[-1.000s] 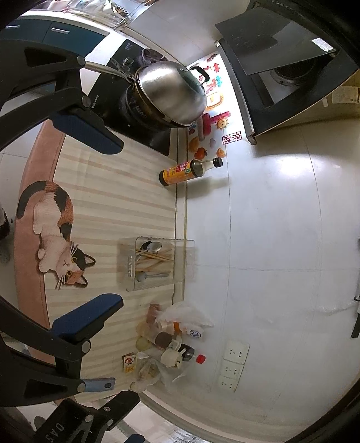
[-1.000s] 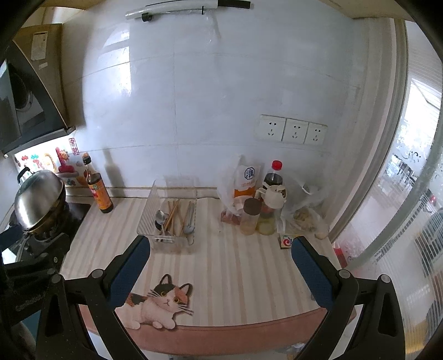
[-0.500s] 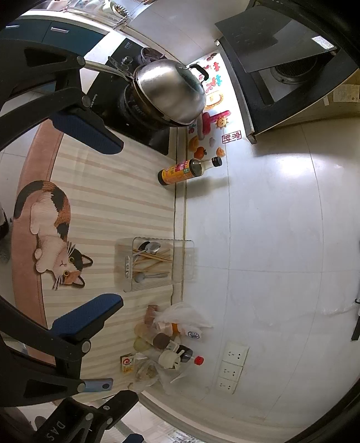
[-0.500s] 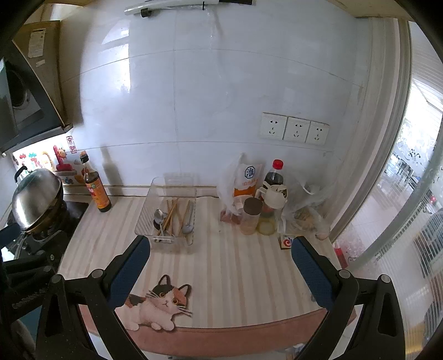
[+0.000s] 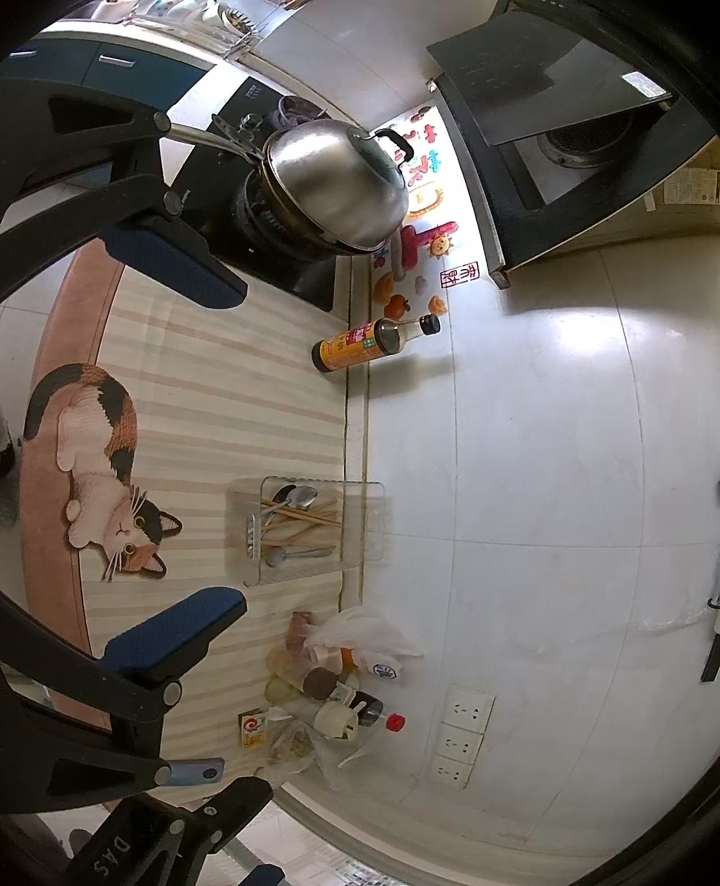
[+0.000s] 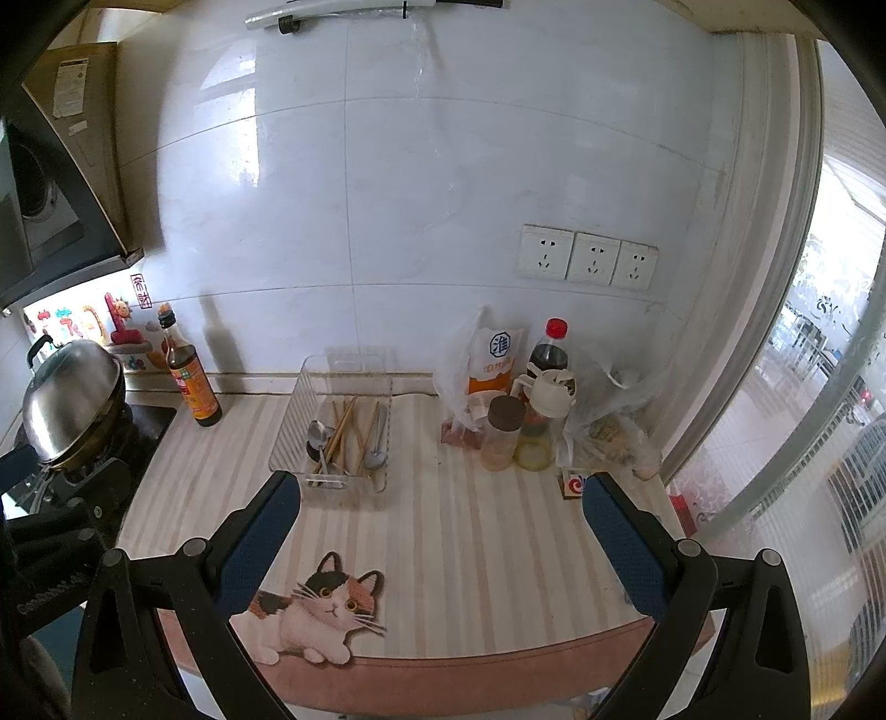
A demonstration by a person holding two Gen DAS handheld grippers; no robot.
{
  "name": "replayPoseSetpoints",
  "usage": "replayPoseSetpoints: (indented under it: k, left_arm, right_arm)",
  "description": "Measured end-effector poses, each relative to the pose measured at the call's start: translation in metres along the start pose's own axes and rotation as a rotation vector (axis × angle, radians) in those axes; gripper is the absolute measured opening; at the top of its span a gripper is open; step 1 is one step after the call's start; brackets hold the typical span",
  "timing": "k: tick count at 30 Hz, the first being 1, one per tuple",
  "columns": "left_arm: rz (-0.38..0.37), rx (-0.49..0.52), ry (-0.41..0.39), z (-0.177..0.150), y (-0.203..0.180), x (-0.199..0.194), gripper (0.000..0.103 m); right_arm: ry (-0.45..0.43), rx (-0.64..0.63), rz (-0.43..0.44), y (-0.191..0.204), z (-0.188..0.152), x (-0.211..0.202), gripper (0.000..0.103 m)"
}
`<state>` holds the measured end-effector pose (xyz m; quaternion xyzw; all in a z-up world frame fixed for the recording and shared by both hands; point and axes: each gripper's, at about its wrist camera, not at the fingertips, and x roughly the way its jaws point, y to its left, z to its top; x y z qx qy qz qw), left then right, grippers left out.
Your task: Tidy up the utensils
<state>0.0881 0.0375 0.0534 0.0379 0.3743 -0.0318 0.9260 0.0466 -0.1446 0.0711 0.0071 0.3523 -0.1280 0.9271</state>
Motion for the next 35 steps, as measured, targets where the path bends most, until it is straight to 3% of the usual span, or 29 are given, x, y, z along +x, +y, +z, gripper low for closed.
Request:
replayPoseSetpoints:
  k: [35]
  left_arm:
    - [0.007, -0.015, -0.015, 0.0023, 0.0013, -0.0059, 0.103]
  right_arm:
    - [-0.004, 0.003, -0.004, 0.0027, 0.0005, 0.0009, 0.103]
